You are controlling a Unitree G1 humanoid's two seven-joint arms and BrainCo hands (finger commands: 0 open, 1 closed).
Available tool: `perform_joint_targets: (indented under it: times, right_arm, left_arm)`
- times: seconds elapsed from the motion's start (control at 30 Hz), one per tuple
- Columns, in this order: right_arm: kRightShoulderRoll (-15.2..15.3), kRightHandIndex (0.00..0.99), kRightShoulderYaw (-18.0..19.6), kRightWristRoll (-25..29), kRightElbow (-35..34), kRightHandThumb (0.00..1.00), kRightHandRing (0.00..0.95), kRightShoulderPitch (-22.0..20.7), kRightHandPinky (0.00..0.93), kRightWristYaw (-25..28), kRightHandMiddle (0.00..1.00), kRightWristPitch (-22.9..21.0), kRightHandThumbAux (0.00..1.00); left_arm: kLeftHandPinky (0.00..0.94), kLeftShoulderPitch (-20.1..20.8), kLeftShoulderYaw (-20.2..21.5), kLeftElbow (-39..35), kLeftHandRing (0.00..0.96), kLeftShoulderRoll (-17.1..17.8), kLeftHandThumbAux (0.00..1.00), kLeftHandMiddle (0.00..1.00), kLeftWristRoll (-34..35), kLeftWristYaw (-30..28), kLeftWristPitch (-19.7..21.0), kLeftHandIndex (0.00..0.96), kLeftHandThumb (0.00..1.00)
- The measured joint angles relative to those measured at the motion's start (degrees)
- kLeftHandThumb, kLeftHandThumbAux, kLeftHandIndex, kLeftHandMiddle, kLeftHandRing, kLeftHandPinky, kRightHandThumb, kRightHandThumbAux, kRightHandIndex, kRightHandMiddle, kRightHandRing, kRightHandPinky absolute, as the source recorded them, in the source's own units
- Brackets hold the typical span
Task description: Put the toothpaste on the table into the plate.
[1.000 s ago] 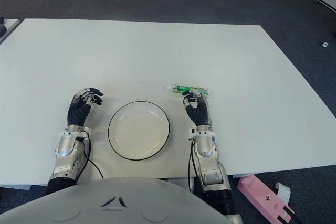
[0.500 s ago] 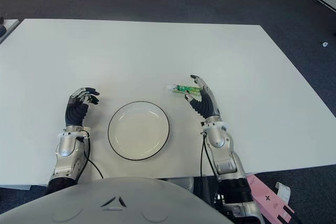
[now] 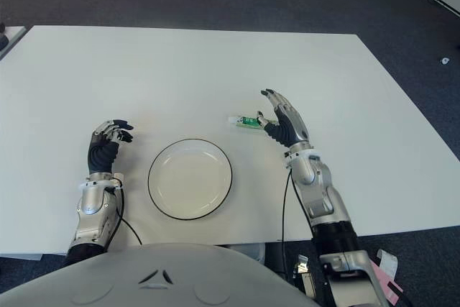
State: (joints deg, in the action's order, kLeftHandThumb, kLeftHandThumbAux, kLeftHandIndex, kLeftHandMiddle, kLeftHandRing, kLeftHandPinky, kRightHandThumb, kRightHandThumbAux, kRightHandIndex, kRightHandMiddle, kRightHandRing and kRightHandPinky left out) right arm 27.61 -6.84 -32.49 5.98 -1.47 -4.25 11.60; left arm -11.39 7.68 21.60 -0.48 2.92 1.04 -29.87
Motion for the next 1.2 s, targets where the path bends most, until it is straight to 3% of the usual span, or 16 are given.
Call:
perform_joint_targets:
  times: [0.33,0.7,1.2]
  right_arm:
    - [3.69,0.0,-5.34,-8.0,8.79,0.561,0.0,-8.95,0.0,-1.44,0.0,2.49,0.215]
    - [5.1,0.0,-10.95,-10.91,15.26,0.553,0.0,-15.02,0.0,2.6,0.0,3.0,0.185]
    - [3.6,0.0,-23.55,-18.12,41.79,0.531,0.0,-27.52,0.0,-3.48,0.0,12.2,0.152]
  left_arm:
    - [0.538,-0.57,0.01,-0.93,0.572,-0.85,0.678,0.476,-0.2,0.08,0.2,0.421,0.836]
    - [0.537,-0.73,-0.01,-1.1,0.569,-0.86,0.679,0.48,-0.34,0.08,0.2,0.415,0.835]
    - [0.539,-1.05,0.03,-1.46,0.571,-1.16,0.678,0.478,-0.58,0.08,-0.06,0.418,0.835]
